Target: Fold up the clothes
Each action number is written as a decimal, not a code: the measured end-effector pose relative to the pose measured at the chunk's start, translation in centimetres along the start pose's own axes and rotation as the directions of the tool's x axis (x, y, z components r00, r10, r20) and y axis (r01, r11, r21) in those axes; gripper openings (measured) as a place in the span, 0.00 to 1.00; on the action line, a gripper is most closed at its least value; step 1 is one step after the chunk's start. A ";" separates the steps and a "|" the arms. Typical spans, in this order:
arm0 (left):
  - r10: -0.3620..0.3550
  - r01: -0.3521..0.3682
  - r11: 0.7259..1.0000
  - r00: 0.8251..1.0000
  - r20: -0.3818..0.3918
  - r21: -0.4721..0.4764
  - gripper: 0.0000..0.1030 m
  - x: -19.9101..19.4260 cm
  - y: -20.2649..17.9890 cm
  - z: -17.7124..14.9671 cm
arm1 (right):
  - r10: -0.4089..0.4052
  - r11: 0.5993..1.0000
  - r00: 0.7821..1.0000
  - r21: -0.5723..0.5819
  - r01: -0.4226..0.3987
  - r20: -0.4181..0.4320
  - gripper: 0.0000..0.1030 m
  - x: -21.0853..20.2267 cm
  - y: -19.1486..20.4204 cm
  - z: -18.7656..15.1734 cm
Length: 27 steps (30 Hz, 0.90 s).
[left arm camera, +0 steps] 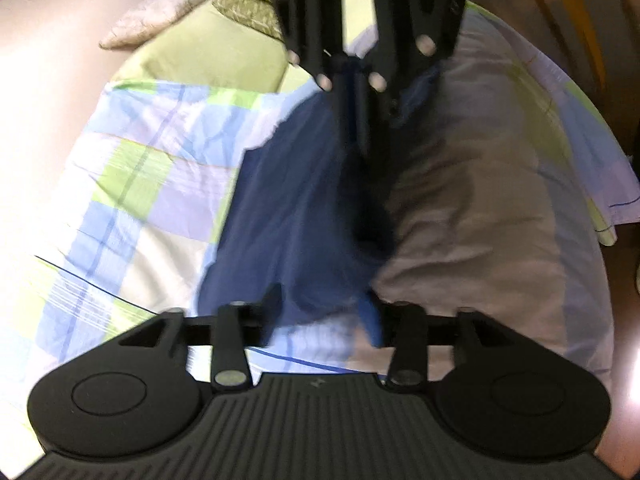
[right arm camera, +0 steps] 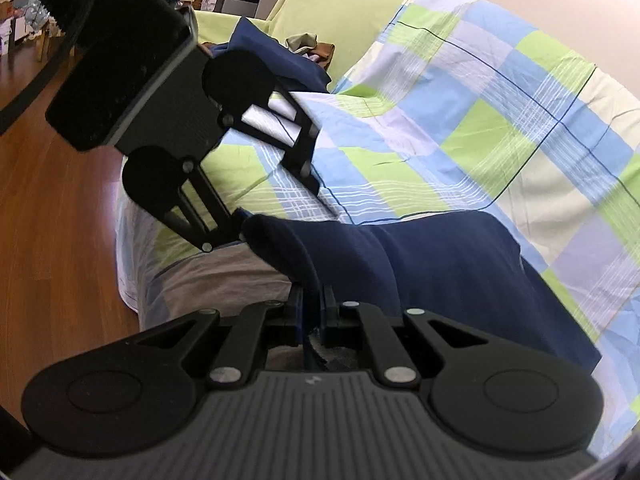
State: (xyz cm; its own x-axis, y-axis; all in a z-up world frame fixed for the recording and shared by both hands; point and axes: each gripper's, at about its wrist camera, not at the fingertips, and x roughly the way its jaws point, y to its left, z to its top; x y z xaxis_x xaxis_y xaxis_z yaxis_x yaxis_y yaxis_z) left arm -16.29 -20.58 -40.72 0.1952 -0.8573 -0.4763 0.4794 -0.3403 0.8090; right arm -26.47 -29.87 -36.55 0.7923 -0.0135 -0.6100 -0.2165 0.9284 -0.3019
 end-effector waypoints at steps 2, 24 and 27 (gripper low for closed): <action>0.009 -0.010 0.999 1.000 0.024 0.038 0.64 0.3 -0.3 0.2 | 0.003 1.000 1.000 0.008 -0.003 0.004 0.04 0.0 0.3 -0.1; -0.149 0.151 0.987 0.988 -0.050 0.052 0.33 2.4 -1.4 0.6 | -0.302 0.920 0.913 -0.334 0.204 -0.275 0.36 -9.1 -8.6 -17.8; -0.147 0.150 0.988 0.987 -0.068 0.042 0.33 3.3 -1.4 1.1 | -0.271 0.872 0.943 -0.463 0.156 -0.193 0.37 -8.3 -8.4 -19.7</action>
State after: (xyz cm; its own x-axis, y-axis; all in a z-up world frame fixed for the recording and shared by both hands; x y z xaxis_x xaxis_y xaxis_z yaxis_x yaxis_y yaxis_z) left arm -17.27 -23.39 -43.06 0.1803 -0.7700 -0.6121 0.4668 -0.4808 0.7423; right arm -42.48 -44.90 -43.42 0.6959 -0.3361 -0.6347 -0.3296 0.6357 -0.6980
